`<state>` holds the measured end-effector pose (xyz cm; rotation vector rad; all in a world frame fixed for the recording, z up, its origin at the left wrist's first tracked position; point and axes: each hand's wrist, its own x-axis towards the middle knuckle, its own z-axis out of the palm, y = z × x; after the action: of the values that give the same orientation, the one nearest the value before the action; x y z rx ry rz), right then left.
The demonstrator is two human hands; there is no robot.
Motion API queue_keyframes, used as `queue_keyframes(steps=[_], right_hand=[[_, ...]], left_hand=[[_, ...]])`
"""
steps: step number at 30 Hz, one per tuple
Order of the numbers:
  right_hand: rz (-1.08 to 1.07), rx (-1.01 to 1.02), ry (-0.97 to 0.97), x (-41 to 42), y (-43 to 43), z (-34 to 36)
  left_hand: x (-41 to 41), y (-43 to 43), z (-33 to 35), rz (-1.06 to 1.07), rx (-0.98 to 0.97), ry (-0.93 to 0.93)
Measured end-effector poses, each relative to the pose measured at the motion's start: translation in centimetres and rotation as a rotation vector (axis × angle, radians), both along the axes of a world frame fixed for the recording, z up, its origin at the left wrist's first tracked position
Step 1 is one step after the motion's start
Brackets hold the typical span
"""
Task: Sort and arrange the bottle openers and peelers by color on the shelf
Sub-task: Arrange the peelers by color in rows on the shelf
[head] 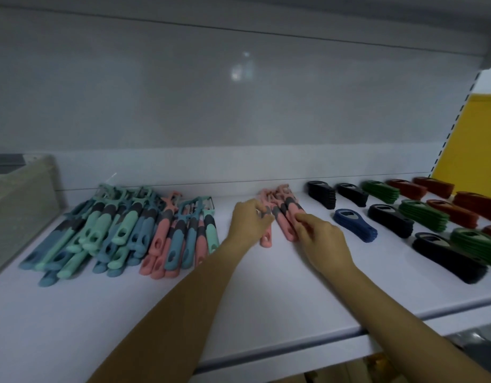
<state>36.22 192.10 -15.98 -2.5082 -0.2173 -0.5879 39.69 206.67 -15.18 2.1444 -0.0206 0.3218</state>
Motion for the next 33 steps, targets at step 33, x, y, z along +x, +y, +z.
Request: queue_keyframes(steps=[33], right_hand=[[0.788,-0.241,-0.042,-4.1,8.2,2.6]], left_hand=[[-5.8,13.8,5.8,0.128,0.943,0.164]])
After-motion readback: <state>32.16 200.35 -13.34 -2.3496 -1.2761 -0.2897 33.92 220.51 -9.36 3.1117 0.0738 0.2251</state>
